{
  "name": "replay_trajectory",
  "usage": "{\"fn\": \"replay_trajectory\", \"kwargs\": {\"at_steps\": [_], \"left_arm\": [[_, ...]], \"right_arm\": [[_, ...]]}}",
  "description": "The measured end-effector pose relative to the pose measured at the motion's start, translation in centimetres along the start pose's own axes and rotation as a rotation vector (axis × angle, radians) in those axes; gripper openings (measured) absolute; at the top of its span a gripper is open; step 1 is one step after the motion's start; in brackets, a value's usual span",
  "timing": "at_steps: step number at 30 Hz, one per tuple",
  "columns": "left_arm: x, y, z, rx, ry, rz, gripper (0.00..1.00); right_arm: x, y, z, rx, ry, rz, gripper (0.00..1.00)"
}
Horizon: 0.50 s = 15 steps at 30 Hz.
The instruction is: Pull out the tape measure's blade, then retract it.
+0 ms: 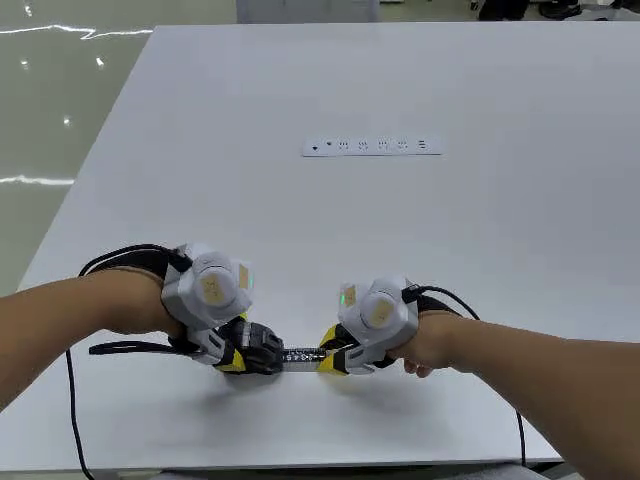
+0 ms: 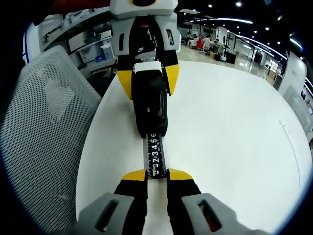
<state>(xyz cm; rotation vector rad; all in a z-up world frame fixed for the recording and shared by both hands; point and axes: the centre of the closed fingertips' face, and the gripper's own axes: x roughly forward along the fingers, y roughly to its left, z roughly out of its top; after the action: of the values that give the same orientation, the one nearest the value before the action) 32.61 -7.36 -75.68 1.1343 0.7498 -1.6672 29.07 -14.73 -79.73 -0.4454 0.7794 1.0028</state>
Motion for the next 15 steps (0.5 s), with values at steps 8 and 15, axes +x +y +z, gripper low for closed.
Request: {"fn": "replay_trajectory", "kwargs": {"at_steps": [8,15], "left_arm": [[-0.02,-0.02,0.03,-0.004,-0.003,0.003,0.3],[-0.03,0.01,0.0,-0.003,-0.004,0.002,0.3]], "right_arm": [[-0.42,-0.14,-0.42,0.006,0.008,0.0,0.12],[-0.52,-0.12,-0.53,0.017,0.01,0.0,0.12]]}}
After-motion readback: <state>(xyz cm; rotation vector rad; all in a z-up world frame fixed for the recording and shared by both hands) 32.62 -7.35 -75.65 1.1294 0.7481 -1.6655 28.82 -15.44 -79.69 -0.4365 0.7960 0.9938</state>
